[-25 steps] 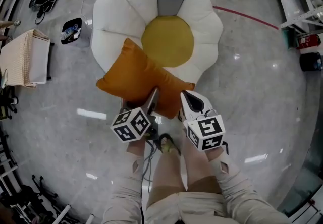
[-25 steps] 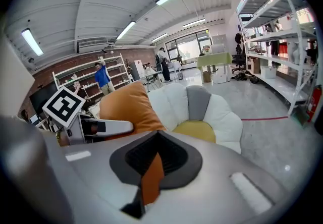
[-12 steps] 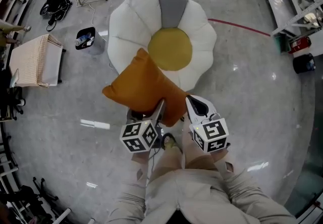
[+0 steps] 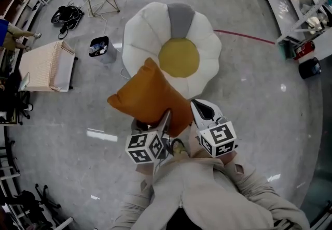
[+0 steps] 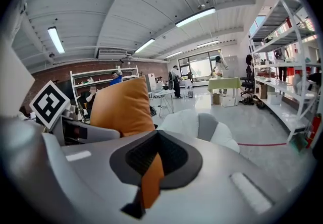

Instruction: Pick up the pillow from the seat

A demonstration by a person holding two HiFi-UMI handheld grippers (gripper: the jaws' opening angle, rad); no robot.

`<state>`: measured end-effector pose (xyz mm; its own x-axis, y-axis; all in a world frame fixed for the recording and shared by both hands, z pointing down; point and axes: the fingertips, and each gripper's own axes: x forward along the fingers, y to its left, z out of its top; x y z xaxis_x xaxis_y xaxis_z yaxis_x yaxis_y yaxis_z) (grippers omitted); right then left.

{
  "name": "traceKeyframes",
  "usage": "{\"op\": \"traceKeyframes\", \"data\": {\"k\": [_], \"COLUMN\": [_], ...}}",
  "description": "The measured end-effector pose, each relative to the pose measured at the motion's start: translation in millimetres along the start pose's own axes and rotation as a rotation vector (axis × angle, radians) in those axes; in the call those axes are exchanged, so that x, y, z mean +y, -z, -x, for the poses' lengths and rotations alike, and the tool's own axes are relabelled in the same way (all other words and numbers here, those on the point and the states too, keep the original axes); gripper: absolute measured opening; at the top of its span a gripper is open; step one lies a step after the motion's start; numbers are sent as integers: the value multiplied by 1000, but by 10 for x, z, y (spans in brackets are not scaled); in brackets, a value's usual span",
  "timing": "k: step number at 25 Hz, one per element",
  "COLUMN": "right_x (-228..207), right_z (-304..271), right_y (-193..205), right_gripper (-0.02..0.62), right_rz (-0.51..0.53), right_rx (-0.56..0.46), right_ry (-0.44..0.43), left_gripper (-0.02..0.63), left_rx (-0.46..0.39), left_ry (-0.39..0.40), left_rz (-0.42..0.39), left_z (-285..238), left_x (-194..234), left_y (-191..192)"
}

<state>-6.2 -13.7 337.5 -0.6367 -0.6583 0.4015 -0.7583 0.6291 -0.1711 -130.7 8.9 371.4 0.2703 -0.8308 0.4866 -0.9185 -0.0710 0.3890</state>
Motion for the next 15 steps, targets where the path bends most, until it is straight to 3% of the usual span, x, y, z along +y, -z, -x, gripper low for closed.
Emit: {"op": "traceKeyframes", "data": {"k": [7, 15], "right_x": [404, 584], "right_z": [168, 311], "right_y": [-119, -112], "right_gripper": [-2, -2], "right_rz": [53, 73], "right_rx": [-28, -48], "right_ry": [-36, -57], "left_gripper": [413, 414], "left_rx": [-33, -58], "left_ry": [-11, -19], "left_rz": [-37, -35], "left_z": [406, 676], "left_x": [50, 79], "left_y": [-80, -37]}}
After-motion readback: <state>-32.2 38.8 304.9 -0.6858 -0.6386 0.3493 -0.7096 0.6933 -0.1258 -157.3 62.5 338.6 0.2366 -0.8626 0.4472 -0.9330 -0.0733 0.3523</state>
